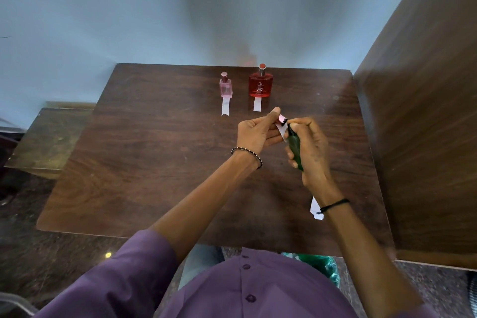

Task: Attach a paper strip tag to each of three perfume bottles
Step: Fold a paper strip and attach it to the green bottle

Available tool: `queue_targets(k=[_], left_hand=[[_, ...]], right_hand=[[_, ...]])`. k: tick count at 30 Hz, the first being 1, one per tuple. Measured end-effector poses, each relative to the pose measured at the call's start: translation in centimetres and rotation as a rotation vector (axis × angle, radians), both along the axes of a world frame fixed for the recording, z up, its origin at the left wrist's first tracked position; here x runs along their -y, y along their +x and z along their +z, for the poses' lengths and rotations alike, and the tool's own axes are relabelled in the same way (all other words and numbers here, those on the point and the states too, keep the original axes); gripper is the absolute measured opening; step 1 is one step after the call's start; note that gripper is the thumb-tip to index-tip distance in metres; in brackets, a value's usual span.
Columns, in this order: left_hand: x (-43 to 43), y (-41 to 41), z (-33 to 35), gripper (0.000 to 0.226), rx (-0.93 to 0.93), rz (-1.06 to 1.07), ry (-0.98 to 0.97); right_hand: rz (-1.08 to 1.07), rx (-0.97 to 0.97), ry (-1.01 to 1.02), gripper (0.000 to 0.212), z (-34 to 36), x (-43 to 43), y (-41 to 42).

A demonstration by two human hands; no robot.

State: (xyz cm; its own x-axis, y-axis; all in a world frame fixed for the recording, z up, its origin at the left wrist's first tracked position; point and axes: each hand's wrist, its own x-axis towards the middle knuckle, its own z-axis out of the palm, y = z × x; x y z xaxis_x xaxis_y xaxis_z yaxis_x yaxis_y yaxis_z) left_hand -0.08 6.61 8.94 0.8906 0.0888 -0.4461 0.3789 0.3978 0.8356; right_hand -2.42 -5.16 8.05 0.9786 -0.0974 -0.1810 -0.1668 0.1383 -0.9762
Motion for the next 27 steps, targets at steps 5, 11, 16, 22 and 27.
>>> queue_targets(k=[5,11,16,22,27], left_hand=[[-0.1,0.1,-0.2,0.035,-0.007,0.02,-0.008],[-0.2,0.1,0.0,0.029,-0.016,0.025,-0.003],[-0.2,0.0,0.0,0.026,-0.032,0.019,-0.016],[-0.2,-0.1,0.1,0.026,-0.026,0.014,-0.022],[-0.3,-0.2,0.0,0.034,-0.012,0.021,-0.026]], right_hand=[[0.053,0.251,-0.629,0.009,0.1,0.7,0.5],[0.072,0.439,-0.878,0.015,-1.4,0.9,1.0],[0.055,0.506,-0.976,0.019,-2.2,0.5,1.1],[0.006,0.496,-0.941,0.016,-1.7,0.2,0.4],[-0.035,0.417,-0.901,0.014,-0.7,0.8,-0.2]])
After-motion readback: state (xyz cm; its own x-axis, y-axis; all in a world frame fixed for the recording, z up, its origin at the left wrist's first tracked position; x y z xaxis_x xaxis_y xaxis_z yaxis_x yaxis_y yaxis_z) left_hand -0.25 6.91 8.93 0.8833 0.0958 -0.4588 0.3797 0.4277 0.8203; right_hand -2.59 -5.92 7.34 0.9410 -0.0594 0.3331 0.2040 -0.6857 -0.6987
